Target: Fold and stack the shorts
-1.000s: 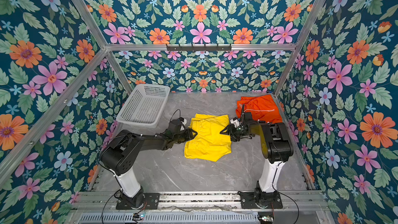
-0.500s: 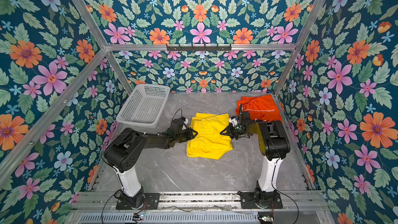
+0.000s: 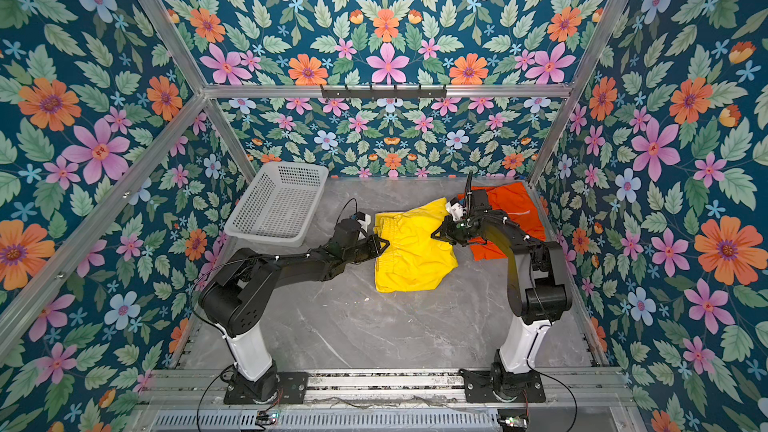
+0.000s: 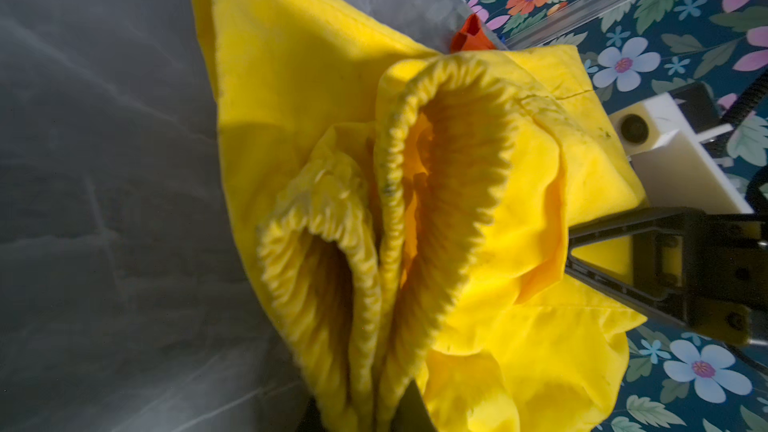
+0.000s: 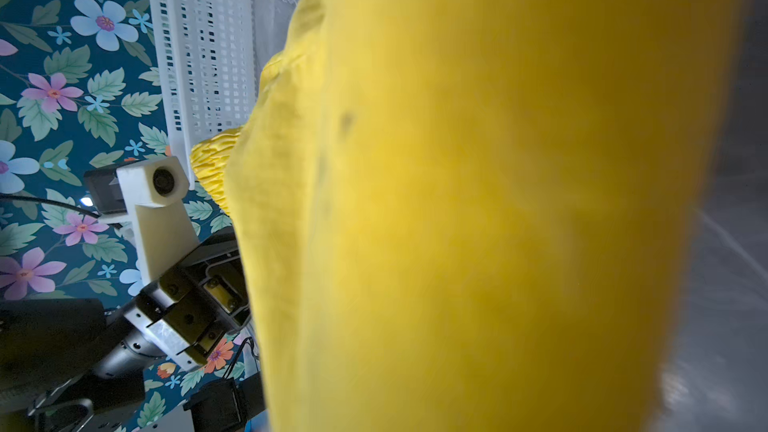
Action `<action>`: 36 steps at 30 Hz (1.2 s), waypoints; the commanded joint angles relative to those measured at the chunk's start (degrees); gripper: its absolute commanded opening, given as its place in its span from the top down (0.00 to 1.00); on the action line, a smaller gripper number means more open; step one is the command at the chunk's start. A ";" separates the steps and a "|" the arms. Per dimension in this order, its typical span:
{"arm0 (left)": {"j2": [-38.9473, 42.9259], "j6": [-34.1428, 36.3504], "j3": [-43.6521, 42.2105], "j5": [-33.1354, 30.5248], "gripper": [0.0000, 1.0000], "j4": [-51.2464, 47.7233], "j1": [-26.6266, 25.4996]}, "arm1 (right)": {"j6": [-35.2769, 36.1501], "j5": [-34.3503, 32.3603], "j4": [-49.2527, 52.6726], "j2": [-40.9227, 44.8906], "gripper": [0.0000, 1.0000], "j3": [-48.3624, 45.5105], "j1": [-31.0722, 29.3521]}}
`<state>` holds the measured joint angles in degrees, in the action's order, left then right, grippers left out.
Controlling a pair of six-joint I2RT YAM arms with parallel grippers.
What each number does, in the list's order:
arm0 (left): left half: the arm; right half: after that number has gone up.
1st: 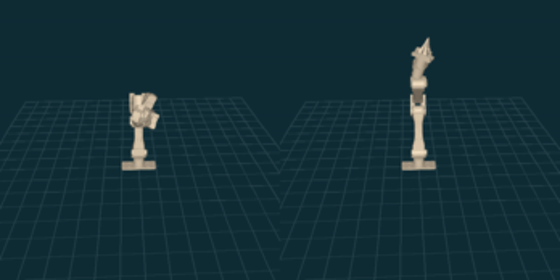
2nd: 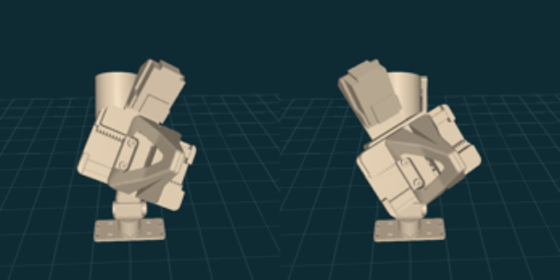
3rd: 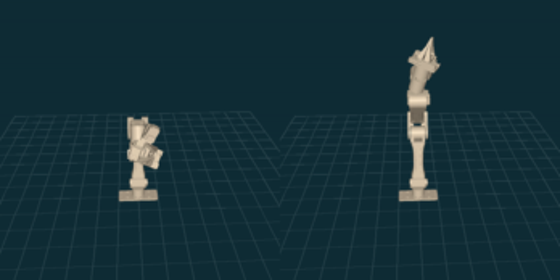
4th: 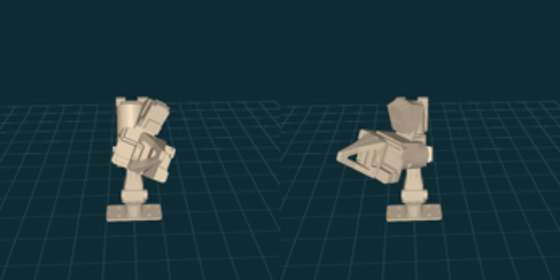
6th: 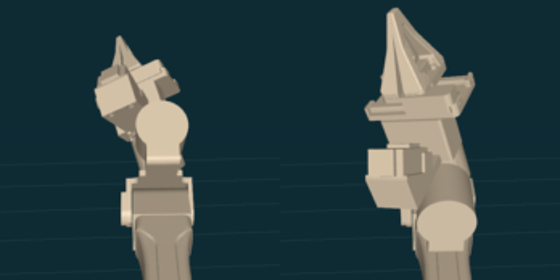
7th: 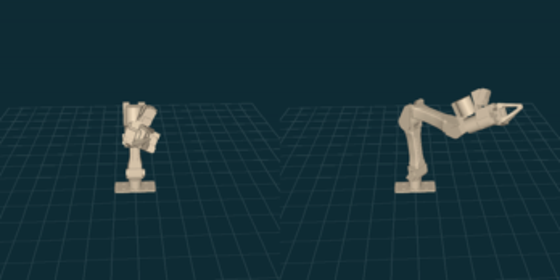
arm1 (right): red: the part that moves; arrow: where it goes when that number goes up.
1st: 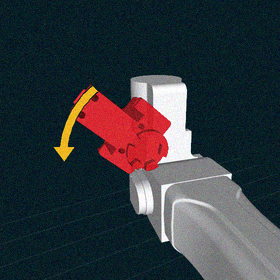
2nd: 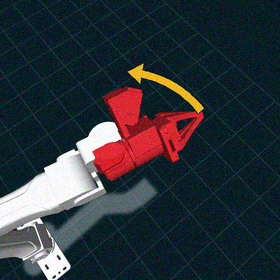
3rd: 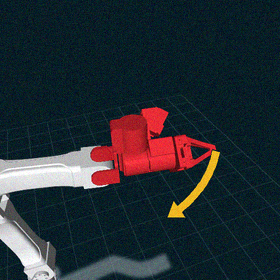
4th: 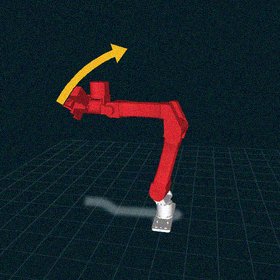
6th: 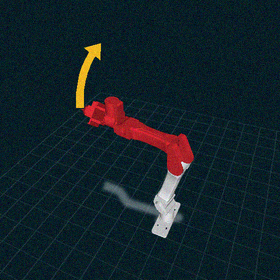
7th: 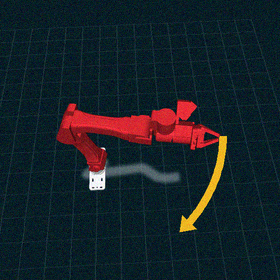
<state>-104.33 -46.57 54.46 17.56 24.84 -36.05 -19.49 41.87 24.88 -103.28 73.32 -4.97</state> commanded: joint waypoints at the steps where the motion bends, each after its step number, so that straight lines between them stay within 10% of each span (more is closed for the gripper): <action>1: -0.11 -0.37 2.66 -2.35 1.00 2.14 -0.38 | 3.48 -1.61 6.66 1.28 1.00 3.69 1.54; 36: -43.91 -11.85 65.11 -5.16 1.00 10.38 -11.27 | 15.22 -10.37 43.56 -27.56 1.00 71.45 25.94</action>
<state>-146.43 -56.18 116.68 13.45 35.57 -46.96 -4.86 35.53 67.53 -129.45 141.95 19.68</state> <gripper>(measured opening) 0.140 0.067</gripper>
